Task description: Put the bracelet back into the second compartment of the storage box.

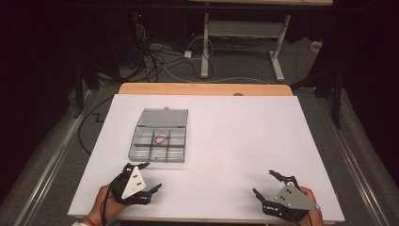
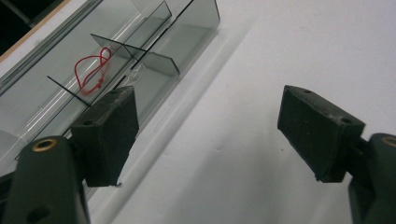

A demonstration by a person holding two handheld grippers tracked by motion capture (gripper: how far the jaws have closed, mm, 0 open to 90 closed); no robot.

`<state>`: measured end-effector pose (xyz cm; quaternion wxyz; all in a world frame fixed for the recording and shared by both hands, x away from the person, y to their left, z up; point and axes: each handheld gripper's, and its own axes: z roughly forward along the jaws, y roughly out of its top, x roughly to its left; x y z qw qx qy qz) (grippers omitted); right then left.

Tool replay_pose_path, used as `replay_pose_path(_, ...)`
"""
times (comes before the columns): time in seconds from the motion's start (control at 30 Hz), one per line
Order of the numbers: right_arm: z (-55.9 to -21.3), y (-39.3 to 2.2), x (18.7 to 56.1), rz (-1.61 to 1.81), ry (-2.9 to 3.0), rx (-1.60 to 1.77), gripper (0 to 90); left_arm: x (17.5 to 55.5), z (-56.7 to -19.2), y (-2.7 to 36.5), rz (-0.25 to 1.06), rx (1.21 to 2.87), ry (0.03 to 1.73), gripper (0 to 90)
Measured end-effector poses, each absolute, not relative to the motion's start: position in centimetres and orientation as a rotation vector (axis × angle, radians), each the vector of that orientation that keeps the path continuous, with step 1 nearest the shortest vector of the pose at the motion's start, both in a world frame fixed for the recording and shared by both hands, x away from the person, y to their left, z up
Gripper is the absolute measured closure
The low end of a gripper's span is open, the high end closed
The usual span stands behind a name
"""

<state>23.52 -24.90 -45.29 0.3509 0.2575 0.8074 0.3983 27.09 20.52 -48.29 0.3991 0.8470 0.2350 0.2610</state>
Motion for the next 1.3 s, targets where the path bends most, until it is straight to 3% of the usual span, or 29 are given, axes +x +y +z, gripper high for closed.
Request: replay_pose_path(1.3, -45.27, -25.12, 23.96, 1.053, 2.071, 0.715, 25.6, 27.12, -48.25, 19.80, 0.671, 2.181, 0.573, 19.6)
